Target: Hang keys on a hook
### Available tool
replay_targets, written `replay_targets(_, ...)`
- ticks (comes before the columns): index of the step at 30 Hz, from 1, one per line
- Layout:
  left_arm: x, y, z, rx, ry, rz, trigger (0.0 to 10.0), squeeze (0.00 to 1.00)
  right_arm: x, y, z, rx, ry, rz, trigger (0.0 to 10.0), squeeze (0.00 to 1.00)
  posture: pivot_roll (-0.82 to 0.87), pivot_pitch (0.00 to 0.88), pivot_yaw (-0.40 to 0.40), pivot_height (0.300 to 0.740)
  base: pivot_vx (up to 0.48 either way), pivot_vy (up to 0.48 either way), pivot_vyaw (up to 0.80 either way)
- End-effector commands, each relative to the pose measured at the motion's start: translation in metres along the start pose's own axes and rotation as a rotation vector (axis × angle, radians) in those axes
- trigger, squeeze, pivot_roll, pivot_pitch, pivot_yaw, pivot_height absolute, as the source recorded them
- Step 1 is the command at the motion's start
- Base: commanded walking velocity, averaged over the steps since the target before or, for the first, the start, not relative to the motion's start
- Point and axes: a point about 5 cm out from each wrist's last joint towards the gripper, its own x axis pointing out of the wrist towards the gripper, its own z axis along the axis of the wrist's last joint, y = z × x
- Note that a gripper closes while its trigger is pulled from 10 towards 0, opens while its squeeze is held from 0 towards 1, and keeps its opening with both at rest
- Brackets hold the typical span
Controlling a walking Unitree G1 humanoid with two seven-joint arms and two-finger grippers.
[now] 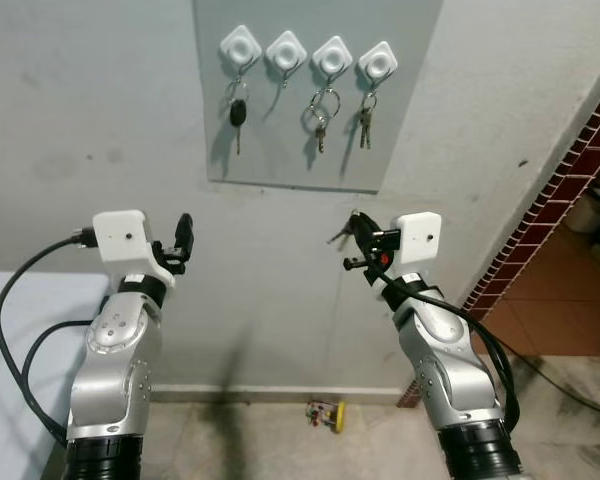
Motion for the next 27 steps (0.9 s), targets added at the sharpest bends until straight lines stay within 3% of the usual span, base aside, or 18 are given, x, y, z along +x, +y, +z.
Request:
replay_targets(1, 0.001, -0.006, 0.003, -0.016, -0.019, 0.008, 10.0, 0.00, -0.001, -0.011, 0.001, -0.011, 0.021, -0.074, 10.0, 0.00, -0.11, 0.008, -0.029, 0.740, 0.000, 0.000, 0.00)
replay_targets(5, 0.002, -0.008, 0.001, -0.008, -0.003, 0.028, 10.0, 0.00, 0.000, -0.014, -0.006, 0.031, 0.101, -0.090, 10.0, 0.00, -0.11, 0.008, -0.030, 0.740, 0.000, 0.000, 0.00)
replay_targets(8, 0.003, -0.007, 0.000, 0.002, 0.022, 0.063, 10.0, 0.00, 0.000, -0.019, -0.010, 0.012, 0.167, -0.123, 10.0, 0.00, -0.11, 0.008, -0.030, 0.740, 0.000, 0.000, 0.00)
replay_targets(12, 0.007, 0.000, 0.001, 0.004, 0.042, 0.109, 10.0, 0.00, -0.003, -0.017, -0.002, -0.102, 0.073, 0.026, 10.0, 0.00, -0.11, 0.006, -0.024, 0.740, 0.000, 0.000, 0.00)
replay_targets(17, 0.009, -0.004, 0.006, -0.090, 0.050, 0.043, 10.0, 0.00, 0.002, -0.015, 0.005, -0.101, 0.053, 0.100, 10.0, 0.00, -0.11, 0.010, -0.019, 0.740, 0.000, 0.000, 0.00)
replay_targets(23, 0.013, -0.013, 0.019, -0.032, 0.013, -0.027, 10.0, 0.00, 0.023, -0.008, 0.028, -0.099, -0.023, 0.208, 10.0, 0.00, -0.11, 0.016, -0.014, 0.740, 0.000, 0.000, 0.00)
replay_targets(27, 0.013, -0.018, 0.022, -0.073, 0.009, -0.084, 10.0, 0.00, 0.036, -0.004, 0.040, -0.098, -0.064, 0.239, 10.0, 0.00, -0.11, 0.019, -0.012, 0.740, 0.000, 0.000, 0.00)
